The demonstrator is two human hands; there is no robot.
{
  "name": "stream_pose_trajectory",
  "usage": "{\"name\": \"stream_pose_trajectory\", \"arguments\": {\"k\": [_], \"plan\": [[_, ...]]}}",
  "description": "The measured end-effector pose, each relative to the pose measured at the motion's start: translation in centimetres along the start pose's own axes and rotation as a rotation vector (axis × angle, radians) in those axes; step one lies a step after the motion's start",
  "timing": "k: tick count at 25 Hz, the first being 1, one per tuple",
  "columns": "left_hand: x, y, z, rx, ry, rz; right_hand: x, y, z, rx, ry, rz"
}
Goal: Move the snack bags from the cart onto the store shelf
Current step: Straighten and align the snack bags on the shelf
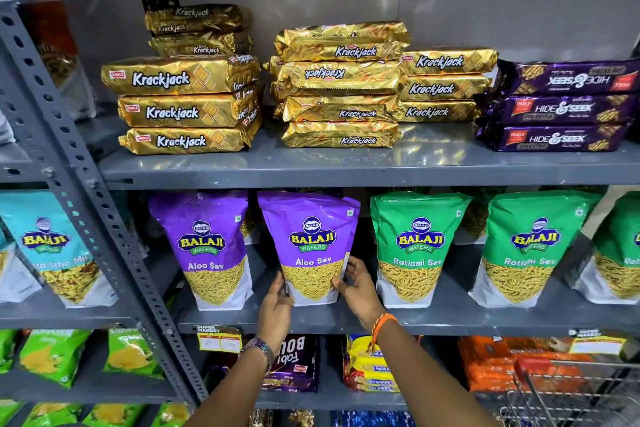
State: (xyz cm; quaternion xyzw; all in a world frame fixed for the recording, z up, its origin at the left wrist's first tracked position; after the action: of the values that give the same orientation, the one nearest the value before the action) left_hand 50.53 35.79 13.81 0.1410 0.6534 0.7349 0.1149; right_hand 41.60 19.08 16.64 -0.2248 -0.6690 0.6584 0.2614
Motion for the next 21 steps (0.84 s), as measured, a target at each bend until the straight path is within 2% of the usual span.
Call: {"name": "stream_pose_trajectory", "arguments": {"k": [4, 7, 10, 14, 15, 18, 21], "plan": [[3.1, 2.8, 0.9, -0.274, 0.221, -0.172, 2.3, -1.5, 0.9, -0.050, 0.080, -0.037], [4.8, 5.8, 0.4, -0.315, 0.300, -0.238, 3.6, -2.8, 2.0, -0.086, 0.158, -0.070], [4.3, 7.1, -0.3, -0.114, 0.255, 0.000, 4.1, -3.3, 4.3, -0.141, 0.259, -0.078], [2.7, 5.8, -0.2, 0.015, 0.139, 0.211, 4.9, -1.8, 9.1, 0.066, 0.729, -0.072], [2.0, 4.9, -0.2, 0.035, 0.112, 0.225, 5.2, -1.7, 9.9, 0.105, 0.789, -0.111], [0.4, 3.4, -0.7, 0.070, 0.024, 0.210, 5.4, -2.1, 10.9, 0.188, 0.767, -0.262], [0.9, 3.7, -1.7, 0.141, -0.008, 0.177, 4.6, -2.1, 10.7, 0.291, 0.709, -0.194]]}}
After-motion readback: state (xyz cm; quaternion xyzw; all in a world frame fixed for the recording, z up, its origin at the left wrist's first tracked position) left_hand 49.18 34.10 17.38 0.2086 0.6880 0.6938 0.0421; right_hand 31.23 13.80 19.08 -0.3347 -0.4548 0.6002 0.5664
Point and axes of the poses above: each hand's wrist, its own x-axis away from the middle knuckle, its own z-axis out of the back of the hand, y = z × x, the point moved 2 cm from there along -x, towards the middle knuckle, and after that the axes turned 5 degrees about y, right-handed, at the moved point
